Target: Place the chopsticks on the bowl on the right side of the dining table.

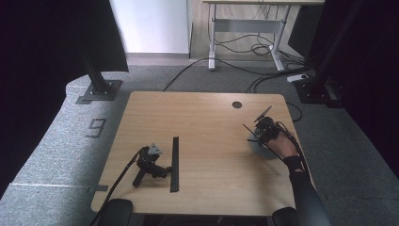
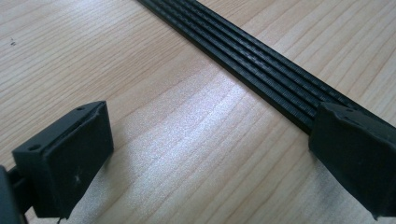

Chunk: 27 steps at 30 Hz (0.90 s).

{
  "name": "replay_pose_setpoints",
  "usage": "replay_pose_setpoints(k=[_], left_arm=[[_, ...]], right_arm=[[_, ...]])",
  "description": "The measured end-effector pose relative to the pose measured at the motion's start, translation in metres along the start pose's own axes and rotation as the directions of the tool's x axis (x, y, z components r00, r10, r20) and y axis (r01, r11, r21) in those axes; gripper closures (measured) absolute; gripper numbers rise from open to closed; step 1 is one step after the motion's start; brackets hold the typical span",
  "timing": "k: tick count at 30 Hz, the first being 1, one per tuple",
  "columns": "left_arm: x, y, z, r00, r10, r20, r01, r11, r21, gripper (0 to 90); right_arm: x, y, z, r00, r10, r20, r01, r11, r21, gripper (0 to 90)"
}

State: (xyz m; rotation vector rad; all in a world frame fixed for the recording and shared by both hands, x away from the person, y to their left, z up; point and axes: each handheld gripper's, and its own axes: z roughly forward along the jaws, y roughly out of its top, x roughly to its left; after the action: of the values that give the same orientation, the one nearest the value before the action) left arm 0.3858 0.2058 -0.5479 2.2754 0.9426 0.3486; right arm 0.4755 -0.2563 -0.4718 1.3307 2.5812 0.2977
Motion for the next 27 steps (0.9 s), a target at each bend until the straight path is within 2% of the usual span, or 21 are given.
replay_pose_setpoints(k=[3,8,13,17,22,24,27], left_arm=[[0.000,0.000,0.000,1.0000,0.000,0.000,0.000,1.0000,0.000,0.0],[0.000,0.000,0.000,1.0000,0.000,0.000,0.000,1.0000,0.000,0.0],[0.000,0.000,0.000,1.0000,0.000,0.000,0.000,1.0000,0.000,0.0],[0.000,0.000,0.000,1.0000,0.000,0.000,0.000,1.0000,0.000,0.0],[0.000,0.000,0.000,1.0000,0.000,0.000,0.000,1.0000,-0.001,0.0],[0.000,0.000,0.000,1.0000,0.000,0.000,0.000,1.0000,-0.001,0.0],[0.000,0.000,0.000,1.0000,0.000,0.000,0.000,1.0000,-0.002,0.0]], right_arm=[[-0.002,-0.001,-0.004,0.9999,0.010,-0.010,-0.010,0.999,-0.030,67.6],[-0.003,-0.003,-0.013,0.9997,0.025,0.007,-0.025,0.996,-0.084,57.8],[-0.008,-0.006,-0.027,0.9984,0.057,0.004,-0.055,0.983,-0.175,45.2],[-0.009,-0.011,-0.037,0.9967,0.080,0.011,-0.075,0.966,-0.246,34.6],[-0.007,-0.019,-0.042,0.9936,0.113,0.008,-0.103,0.935,-0.339,20.6],[-0.006,-0.023,-0.042,0.9912,0.133,0.001,-0.123,0.921,-0.369,13.7],[-0.005,-0.030,-0.040,0.9871,0.160,-0.009,-0.150,0.904,-0.399,8.6]])
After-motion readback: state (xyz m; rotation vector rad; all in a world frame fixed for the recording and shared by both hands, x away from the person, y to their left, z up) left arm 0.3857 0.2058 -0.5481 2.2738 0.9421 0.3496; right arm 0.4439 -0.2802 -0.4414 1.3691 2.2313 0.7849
